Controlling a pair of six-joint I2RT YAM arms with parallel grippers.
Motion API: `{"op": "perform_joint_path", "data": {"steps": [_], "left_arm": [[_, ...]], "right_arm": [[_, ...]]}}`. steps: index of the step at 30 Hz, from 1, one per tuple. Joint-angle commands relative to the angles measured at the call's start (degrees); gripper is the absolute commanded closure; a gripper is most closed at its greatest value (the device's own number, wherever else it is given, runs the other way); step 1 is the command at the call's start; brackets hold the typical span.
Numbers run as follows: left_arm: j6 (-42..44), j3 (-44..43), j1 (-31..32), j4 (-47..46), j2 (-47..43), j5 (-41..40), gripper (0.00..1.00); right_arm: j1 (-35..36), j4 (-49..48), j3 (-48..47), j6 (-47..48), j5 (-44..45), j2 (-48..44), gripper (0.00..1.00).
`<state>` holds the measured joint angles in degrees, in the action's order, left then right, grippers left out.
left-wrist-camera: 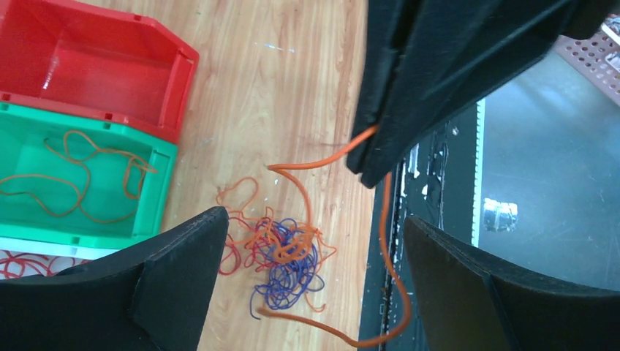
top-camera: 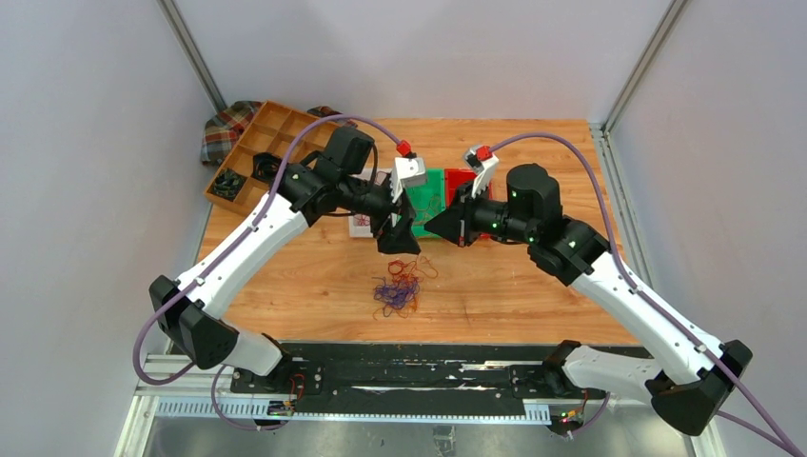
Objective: Untangle the cables
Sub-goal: Untie the cable.
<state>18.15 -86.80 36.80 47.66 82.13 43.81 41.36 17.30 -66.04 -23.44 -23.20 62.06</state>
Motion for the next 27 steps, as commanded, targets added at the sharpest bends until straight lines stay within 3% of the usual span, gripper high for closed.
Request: {"op": "perform_joint_path", "data": {"steps": [1, 8, 12, 14, 18, 20, 27], "left_arm": [[-1.62, 0.06, 0.29, -4.34, 0.48, 0.09, 0.07], [-5.25, 4.49, 0.29, -12.27, -1.59, 0.22, 0.23], [-5.39, 4.44, 0.29, -11.45, 0.20, 4.01, 0.31], [-5.49, 4.69, 0.32, -11.29, 0.44, 5.34, 0.42], [-5.67, 4.56, 0.29, -11.43, 0.33, 5.85, 0.83], [-6.26, 4.26, 0.32, -11.05, 0.25, 6.30, 0.98], [-7.50, 1.60, -2.00, -9.42, -1.83, 1.00, 0.99]], "right_arm": [[1.03, -2.09, -1.63, 1.20, -1.16, -1.95, 0.99], [1.20, -4.19, -1.52, -0.28, -2.92, -0.58, 0.99], [1.28, -4.25, -1.66, 0.14, -2.35, -1.34, 1.00], [1.32, -4.84, -0.90, 0.47, -1.58, -2.56, 0.99], [1.35, -5.42, -0.43, 0.44, -0.83, -2.77, 0.99], [1.32, -5.42, -0.17, -0.64, 1.51, -3.15, 0.89], [1.24, -7.11, 4.86, 0.60, 8.87, -9.30, 0.55]]}}
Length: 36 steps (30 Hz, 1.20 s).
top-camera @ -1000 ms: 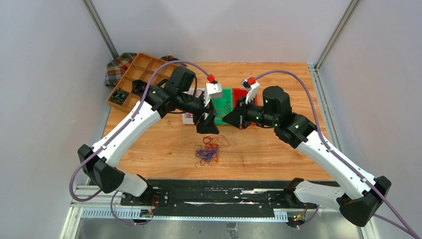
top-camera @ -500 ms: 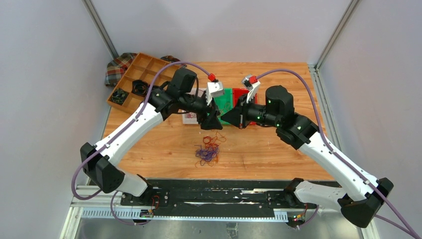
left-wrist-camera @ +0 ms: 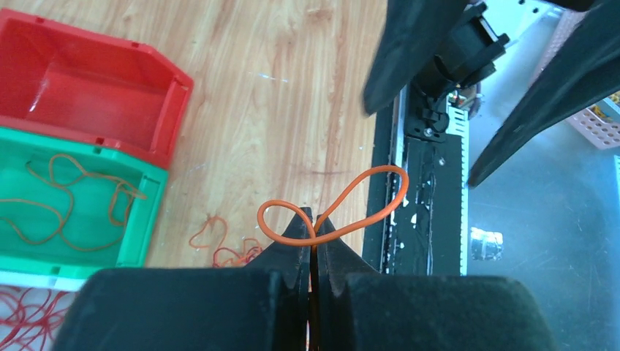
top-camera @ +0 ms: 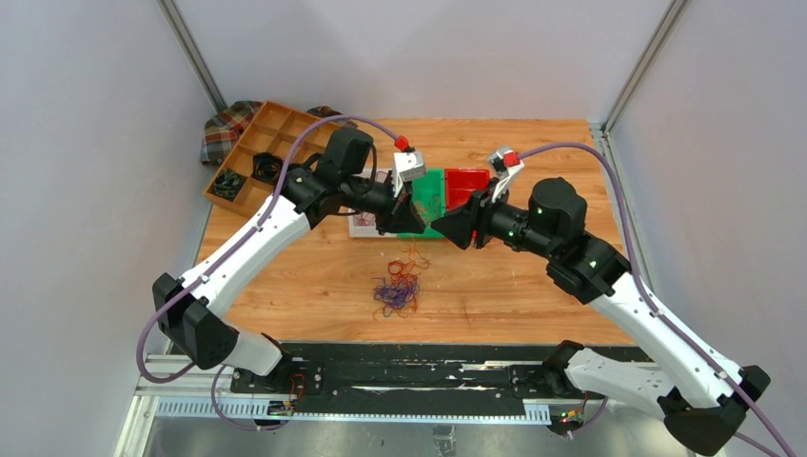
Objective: Untangle the cables
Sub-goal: Untie the cable.
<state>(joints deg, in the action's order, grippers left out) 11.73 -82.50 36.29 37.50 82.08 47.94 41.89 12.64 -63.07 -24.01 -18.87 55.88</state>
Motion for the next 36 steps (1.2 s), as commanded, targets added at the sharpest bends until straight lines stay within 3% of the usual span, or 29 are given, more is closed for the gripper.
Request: {"op": "perform_joint_path", "data": {"steps": [1, 4, 7, 12, 17, 21, 24, 29, 36], "left_arm": [[-0.57, -3.40, -2.01, 1.20, -1.90, -4.22, 0.99], [0.84, -5.68, -3.11, 3.12, -2.27, -5.40, 0.99], [1.16, -8.87, -3.25, 6.25, -2.02, -6.00, 0.99], [0.91, -15.26, -3.25, 10.68, -1.21, -6.94, 1.00], [-0.29, -19.63, -3.34, 14.94, 0.40, -8.03, 0.99], [-2.42, -24.52, -3.37, 15.45, 0.92, -5.77, 1.00], [1.22, -29.15, -3.40, 18.60, 1.21, -2.37, 1.00], [3.93, -31.97, -3.42, 19.79, -1.09, 0.29, 1.00], [4.20, -35.05, -3.37, 19.81, -3.34, 0.38, 1.00]], "right_arm": [[0.69, -2.00, 2.28, 1.53, 4.62, -3.14, 0.53], [0.75, -1.67, 4.26, 2.72, 5.93, -2.98, 0.52], [0.74, -5.09, 8.46, 4.03, 8.27, -2.78, 0.40], [1.29, -25.85, 19.55, 9.37, 6.01, -2.18, 0.34], [3.80, -39.23, 21.22, 15.44, 3.46, 3.74, 0.31], [6.04, -39.87, 17.26, 19.45, 6.73, 9.49, 0.29], [6.45, -40.23, 15.67, 19.43, 6.58, 12.94, 0.29], [6.70, -41.19, 13.88, 16.88, 4.83, 17.76, 0.28], [7.94, -48.34, 16.10, 11.75, 10.78, 23.71, 0.32]]}}
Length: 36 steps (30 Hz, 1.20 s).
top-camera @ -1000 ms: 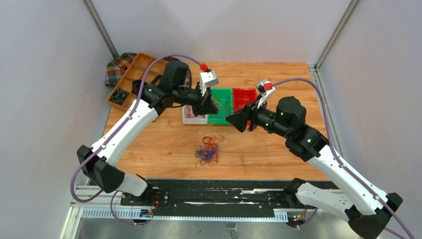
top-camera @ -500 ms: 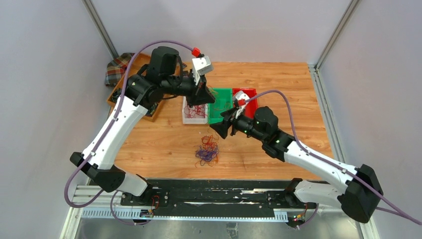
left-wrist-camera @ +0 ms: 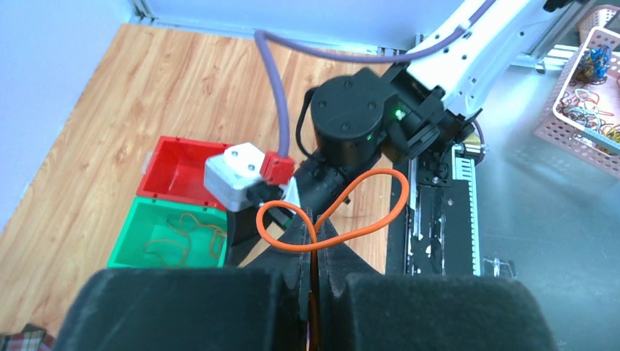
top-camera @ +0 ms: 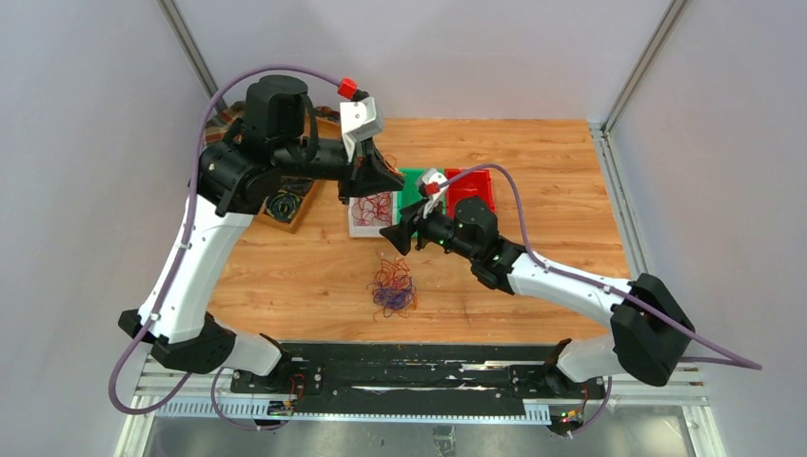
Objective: Untangle the cables
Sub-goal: Untie the cable.
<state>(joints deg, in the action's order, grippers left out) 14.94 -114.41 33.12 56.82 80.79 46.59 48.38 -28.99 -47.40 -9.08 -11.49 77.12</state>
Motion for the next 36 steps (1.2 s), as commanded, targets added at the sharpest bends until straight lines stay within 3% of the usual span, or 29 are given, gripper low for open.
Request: {"op": "perform_joint_path", "data": {"steps": [1, 8, 12, 17, 23, 31, 36], "left_arm": [[0.93, -3.85, -0.24, 0.51, -2.31, 2.02, 1.00], [0.64, -10.17, -0.17, 0.49, -2.58, 2.96, 1.00], [2.05, -15.98, -0.22, 0.40, -2.06, 3.07, 1.00], [2.38, -23.20, -0.17, -0.06, -1.21, 2.75, 1.00], [-7.10, -11.54, -0.22, -22.65, -8.70, 1.47, 1.00], [-3.63, -17.75, -0.18, -26.76, -5.56, -10.10, 1.00], [-1.15, -18.70, -0.15, -31.07, -5.45, -15.46, 1.00]], "right_arm": [[1.54, -6.83, 0.52, -4.05, 3.47, 3.41, 0.33], [3.33, -8.68, 2.79, -7.82, 1.90, 8.70, 0.44], [6.50, -10.44, 7.65, -6.16, 10.47, 9.66, 0.47], [7.84, -14.68, 13.73, -9.57, 12.47, 11.55, 0.50], [9.36, -16.75, 21.08, -11.89, 16.16, 11.31, 0.53], [10.70, -18.30, 27.97, -15.50, 18.42, 8.98, 0.69], [11.12, -13.67, 28.43, -15.06, 22.11, 5.28, 0.86]]}}
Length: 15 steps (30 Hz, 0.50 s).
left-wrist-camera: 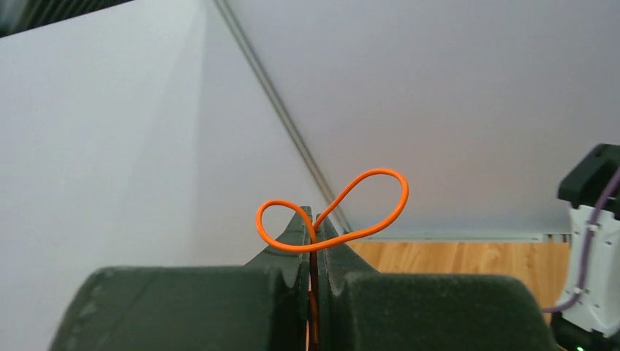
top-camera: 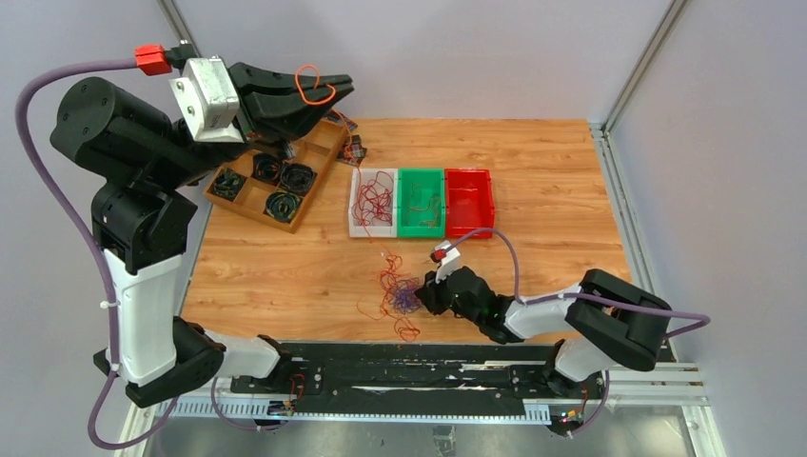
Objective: Untangle the cables
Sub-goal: Untie the cable.
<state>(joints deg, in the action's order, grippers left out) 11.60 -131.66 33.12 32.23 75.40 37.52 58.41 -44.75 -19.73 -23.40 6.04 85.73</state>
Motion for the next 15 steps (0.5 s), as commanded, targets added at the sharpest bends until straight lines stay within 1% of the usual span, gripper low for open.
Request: {"op": "perform_joint_path", "data": {"steps": [1, 2, 3, 4, 5, 8, 9, 10, 12, 15], "left_arm": [[2.25, -1.23, -0.16, -7.45, -0.15, -7.43, 1.00], [2.06, -1.08, -0.18, -7.81, -0.16, -7.65, 1.00], [2.19, -1.13, -0.17, -7.13, -0.16, -6.85, 1.00], [2.41, -1.10, -0.17, -5.77, -0.16, -5.69, 1.00], [2.52, -0.66, -0.17, -4.31, -0.27, -4.58, 1.00], [2.43, 3.16, -0.17, -2.81, -1.93, -2.71, 1.00], [2.54, 4.82, -0.17, -2.92, -2.66, -2.37, 1.00], [2.51, 6.09, -0.16, -3.04, -3.30, -2.29, 1.00], [2.61, 7.89, -0.17, -2.84, -4.28, -2.23, 1.00], [2.77, 9.20, -0.17, -2.12, -4.72, -1.86, 1.00]], "right_arm": [[1.09, 2.89, 0.55, -0.36, 4.91, -4.57, 0.88], [1.13, 4.32, 0.01, 0.15, 5.06, -6.10, 0.86], [1.43, 6.67, -0.80, 0.68, 5.27, -8.20, 0.80], [1.82, 9.43, -2.28, 1.27, 5.86, -10.68, 0.71], [2.21, 12.17, -3.51, 1.99, 6.32, -13.65, 0.64], [3.16, 18.31, -7.70, 5.98, 5.93, -21.94, 0.45], [3.30, 20.09, -9.19, 7.86, 5.53, -24.31, 0.37], [3.33, 21.73, -10.68, 9.23, 4.92, -26.40, 0.32], [3.42, 25.02, -13.97, 12.29, 2.62, -29.23, 0.31], [3.46, 28.70, -19.56, 16.11, -0.95, -30.42, 0.30]]}}
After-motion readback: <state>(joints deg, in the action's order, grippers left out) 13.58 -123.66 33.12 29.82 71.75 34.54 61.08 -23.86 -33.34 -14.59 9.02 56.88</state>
